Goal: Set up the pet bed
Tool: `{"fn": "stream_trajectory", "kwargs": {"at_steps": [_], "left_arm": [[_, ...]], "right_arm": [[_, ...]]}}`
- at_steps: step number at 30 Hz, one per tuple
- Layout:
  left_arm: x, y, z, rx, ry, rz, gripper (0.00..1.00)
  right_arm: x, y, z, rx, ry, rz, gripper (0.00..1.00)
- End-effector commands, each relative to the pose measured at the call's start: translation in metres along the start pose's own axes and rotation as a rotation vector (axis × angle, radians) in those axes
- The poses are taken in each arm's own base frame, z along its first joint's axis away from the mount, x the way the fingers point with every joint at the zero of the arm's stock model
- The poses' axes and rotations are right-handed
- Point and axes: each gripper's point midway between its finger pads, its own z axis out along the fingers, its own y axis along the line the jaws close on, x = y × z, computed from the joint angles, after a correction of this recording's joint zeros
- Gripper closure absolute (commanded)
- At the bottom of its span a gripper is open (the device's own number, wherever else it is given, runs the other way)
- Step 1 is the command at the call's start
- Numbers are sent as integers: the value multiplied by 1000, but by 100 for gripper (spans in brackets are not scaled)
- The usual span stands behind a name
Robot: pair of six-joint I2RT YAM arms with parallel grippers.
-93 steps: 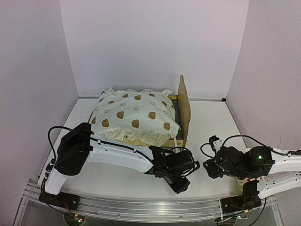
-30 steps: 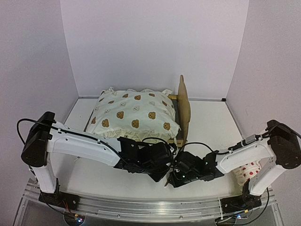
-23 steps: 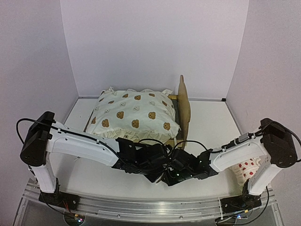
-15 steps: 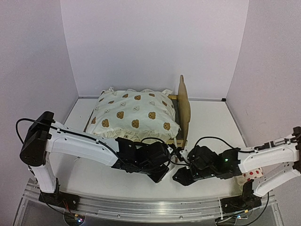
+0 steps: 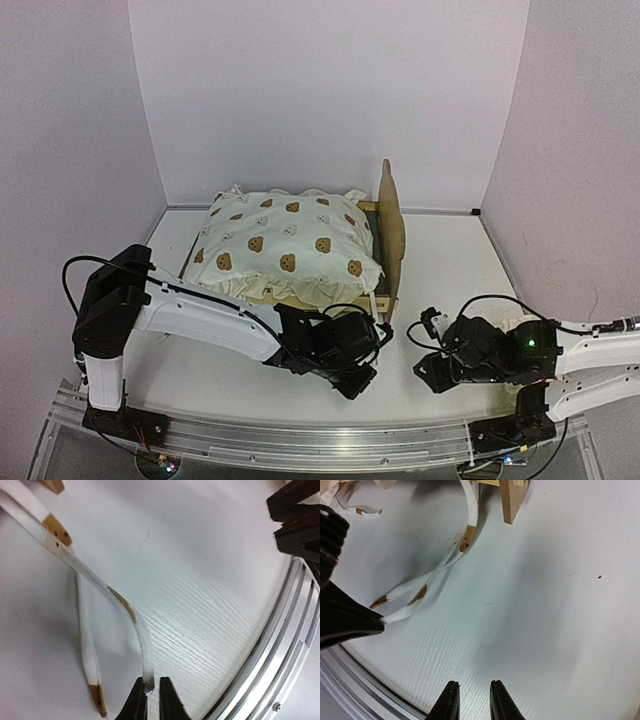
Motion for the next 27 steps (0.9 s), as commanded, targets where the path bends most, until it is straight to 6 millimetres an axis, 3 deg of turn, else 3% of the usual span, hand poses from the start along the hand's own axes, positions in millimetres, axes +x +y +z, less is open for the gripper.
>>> {"fn": "stream_trajectory", "kwargs": {"at_steps": [1,4,6,13,18,27], "left_arm": [[-10,-25,0,91,11,12,77],[-16,-26,-18,85,-10,29,57],[-19,-23,-30,68,-26,30,49],[-3,6,-49,-62,15,22,45],[16,25,-42,-137,61,26,46],[33,33,-8,-184,151,57,46]], "right_arm": [[-14,-5,-4,68,-34,-23,77],[-29,2,-8,74,-62,-34,77],[-37,4,-9,83,-80,-40,77],[-56,13,-8,111,-102,-64,76],[-62,18,-2,110,-90,-77,76],[-55,16,14,97,-37,-57,75]]}}
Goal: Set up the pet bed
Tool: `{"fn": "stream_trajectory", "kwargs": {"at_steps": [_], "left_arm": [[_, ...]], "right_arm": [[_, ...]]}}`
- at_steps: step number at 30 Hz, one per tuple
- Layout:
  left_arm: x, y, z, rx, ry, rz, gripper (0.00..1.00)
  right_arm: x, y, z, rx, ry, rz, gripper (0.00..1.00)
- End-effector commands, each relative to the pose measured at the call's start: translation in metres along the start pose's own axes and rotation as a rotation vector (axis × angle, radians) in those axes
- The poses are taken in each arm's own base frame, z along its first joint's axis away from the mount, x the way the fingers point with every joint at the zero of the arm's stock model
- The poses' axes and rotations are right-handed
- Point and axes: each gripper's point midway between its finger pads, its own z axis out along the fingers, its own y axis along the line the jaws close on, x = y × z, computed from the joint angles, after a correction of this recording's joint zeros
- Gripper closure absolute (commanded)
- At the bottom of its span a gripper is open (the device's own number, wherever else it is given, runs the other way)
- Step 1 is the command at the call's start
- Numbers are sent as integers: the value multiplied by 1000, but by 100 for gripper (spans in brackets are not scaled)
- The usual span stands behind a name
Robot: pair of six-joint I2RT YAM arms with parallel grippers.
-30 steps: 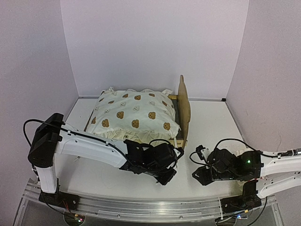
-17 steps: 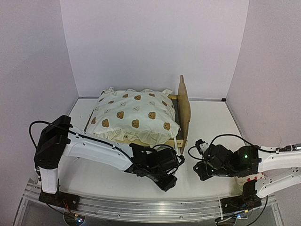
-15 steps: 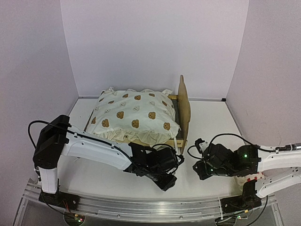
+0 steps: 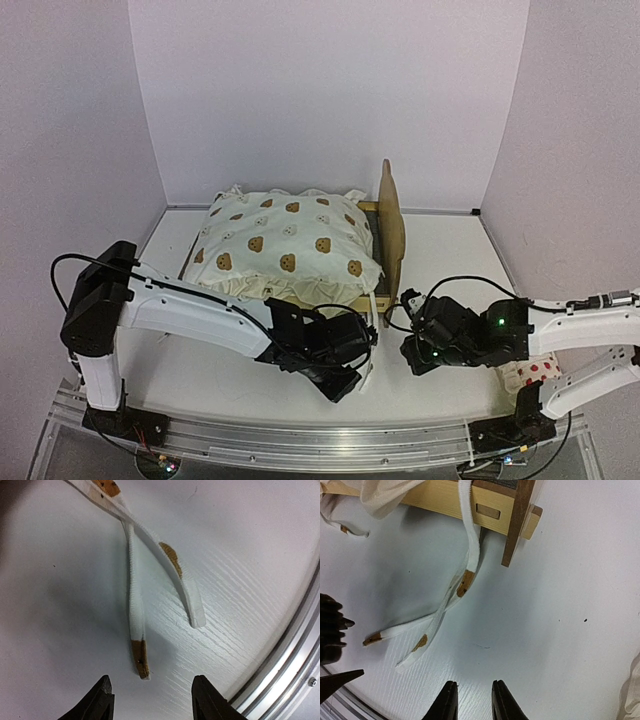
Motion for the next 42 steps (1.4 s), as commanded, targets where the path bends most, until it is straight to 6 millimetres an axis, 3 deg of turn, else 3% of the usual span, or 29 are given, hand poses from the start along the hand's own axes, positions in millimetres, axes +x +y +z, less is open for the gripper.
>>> {"fn": "stream_trajectory", "kwargs": {"at_steps": [1,7,10,13,20,24,31,42], "left_arm": [[2,3,13,-40,35,30,47],[6,5,25,-54,53,44,55],[9,9,30,-72,64,50,71],[10,12,31,-89,62,51,99],[-9,22,9,-95,-58,9,100],[-20,24,-6,-75,-135,-17,100],[-31,27,-20,-66,-210,-29,100],[-39,31,-26,-73,-242,-25,100]], "right_arm": [[-10,5,-2,-36,-20,29,75],[-7,-2,-3,-37,-20,54,75],[-6,-1,-3,-44,-18,58,75],[-6,0,-2,-50,-18,61,74],[-21,14,8,-128,-67,87,64],[-32,19,22,-177,-78,135,56],[-49,24,48,-190,-126,156,52],[-57,9,83,-116,-187,181,51]]}}
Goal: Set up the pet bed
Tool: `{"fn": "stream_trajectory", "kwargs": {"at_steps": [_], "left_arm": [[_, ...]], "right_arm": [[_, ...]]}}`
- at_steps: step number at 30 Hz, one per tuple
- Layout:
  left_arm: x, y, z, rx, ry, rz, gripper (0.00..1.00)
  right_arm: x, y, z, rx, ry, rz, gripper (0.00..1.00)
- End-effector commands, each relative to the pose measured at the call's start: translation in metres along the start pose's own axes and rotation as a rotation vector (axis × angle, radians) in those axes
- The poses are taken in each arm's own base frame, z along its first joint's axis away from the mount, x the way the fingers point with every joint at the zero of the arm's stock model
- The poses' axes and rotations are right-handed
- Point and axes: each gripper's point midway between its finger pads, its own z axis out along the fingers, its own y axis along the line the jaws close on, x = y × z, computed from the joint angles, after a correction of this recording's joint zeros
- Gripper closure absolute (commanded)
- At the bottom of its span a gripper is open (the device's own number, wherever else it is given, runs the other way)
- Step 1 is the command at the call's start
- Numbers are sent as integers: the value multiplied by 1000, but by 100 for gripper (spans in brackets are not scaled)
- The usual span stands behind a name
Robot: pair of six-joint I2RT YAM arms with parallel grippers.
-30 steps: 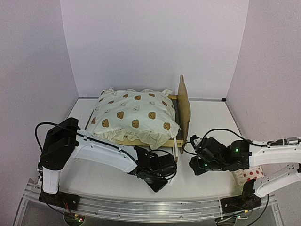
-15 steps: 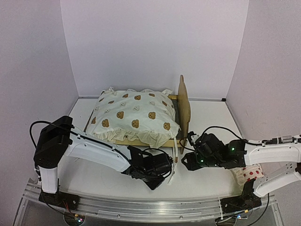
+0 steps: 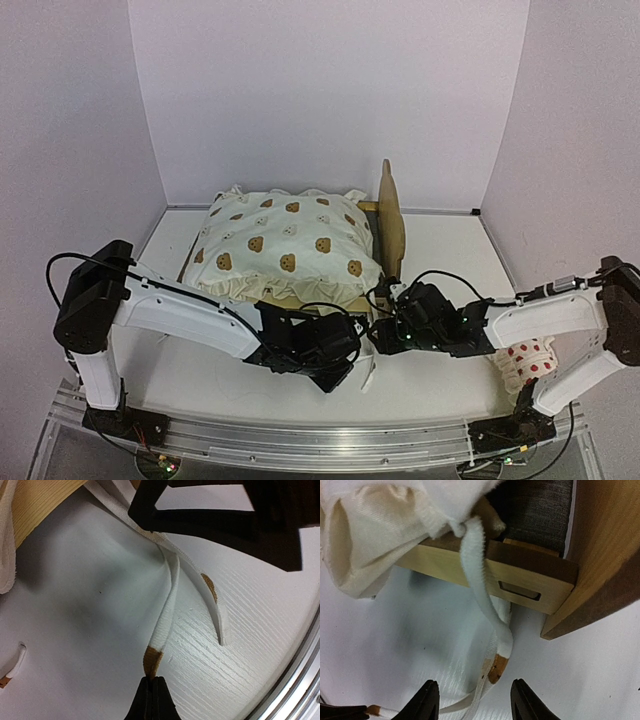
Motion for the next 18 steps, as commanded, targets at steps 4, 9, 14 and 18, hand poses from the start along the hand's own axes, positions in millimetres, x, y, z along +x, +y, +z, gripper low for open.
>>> {"fn": "stream_trajectory", "kwargs": {"at_steps": [4,9,14,18], "left_arm": [[-24,5,-20,5,-89,-11,100],[-24,4,-21,15,-88,-13,100],[-24,3,-21,20,-87,-17,100],[-24,2,-21,25,-86,-15,100]], "right_arm": [[-17,-14,19,40,-87,30,53],[-17,-24,32,72,-93,45,56],[-13,-34,41,109,-105,68,61],[-9,-36,47,113,-104,73,64]]}}
